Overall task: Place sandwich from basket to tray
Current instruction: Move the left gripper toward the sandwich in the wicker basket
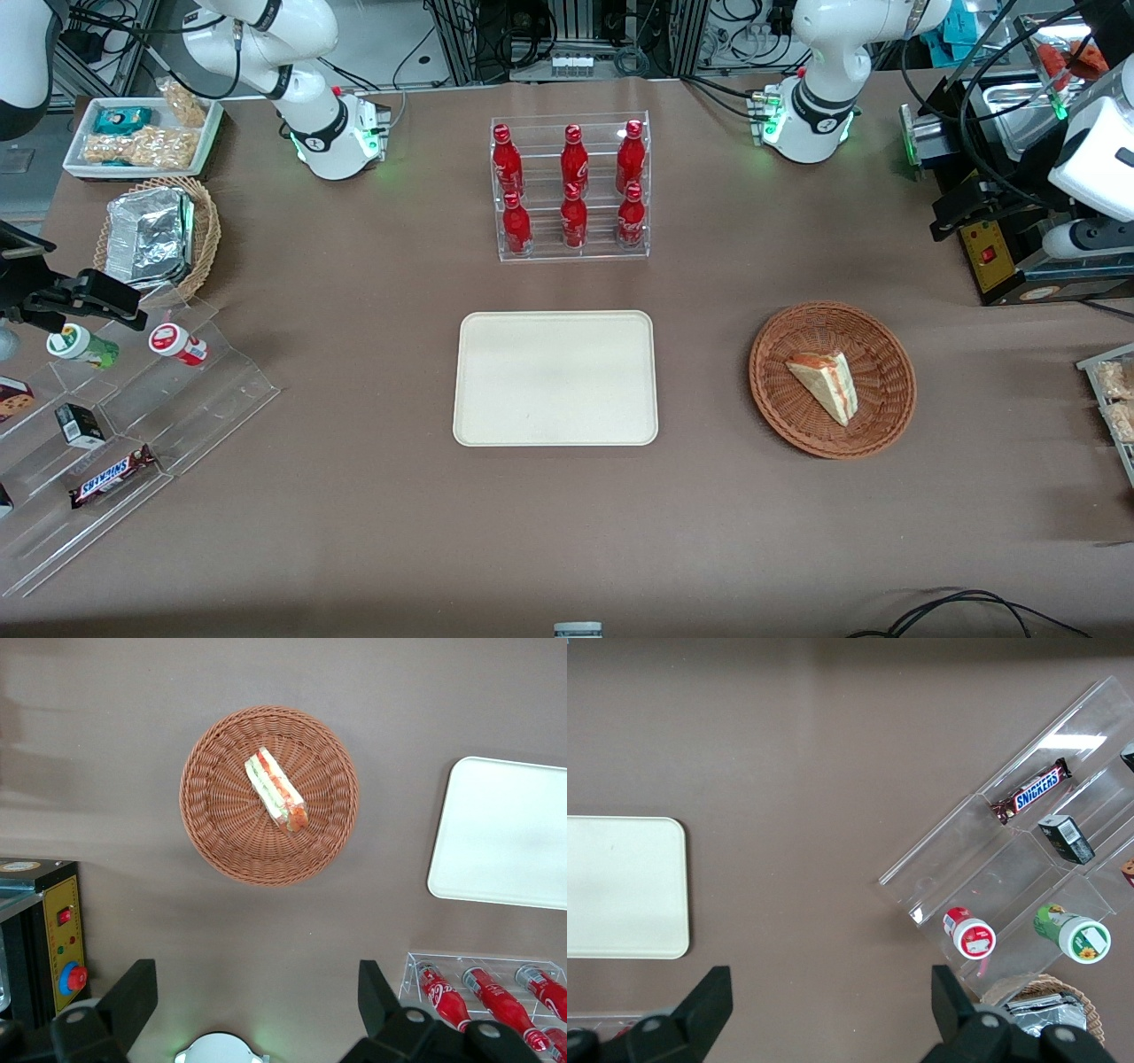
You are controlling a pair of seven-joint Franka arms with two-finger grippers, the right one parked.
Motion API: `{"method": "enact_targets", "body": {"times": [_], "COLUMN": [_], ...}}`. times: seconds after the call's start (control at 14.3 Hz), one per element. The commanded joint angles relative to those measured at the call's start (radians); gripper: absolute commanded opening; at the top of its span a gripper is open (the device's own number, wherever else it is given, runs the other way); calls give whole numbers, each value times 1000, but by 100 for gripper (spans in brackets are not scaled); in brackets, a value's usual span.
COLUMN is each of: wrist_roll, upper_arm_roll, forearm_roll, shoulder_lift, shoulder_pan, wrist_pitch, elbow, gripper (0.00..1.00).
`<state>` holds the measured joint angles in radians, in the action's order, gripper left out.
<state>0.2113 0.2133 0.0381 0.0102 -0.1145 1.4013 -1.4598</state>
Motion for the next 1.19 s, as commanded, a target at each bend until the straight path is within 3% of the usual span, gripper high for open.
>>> {"method": "enact_targets", "body": {"times": [0.0, 0.42, 0.7, 0.98, 1.12], "wrist_roll": [3, 46, 147, 313, 388], "upper_arm_roll": [-3, -5, -2, -3, -3], "forearm_roll": [14, -13, -46, -34, -34], "shoulder_lift": [-6, -1, 83, 136, 126], "shoulder_pan": [-1, -1, 1, -5, -5], "wrist_pitch": [-18, -18, 19, 181, 362], "elbow": [1, -19, -74, -198, -328], "gripper": [100, 100, 100, 100, 100]}}
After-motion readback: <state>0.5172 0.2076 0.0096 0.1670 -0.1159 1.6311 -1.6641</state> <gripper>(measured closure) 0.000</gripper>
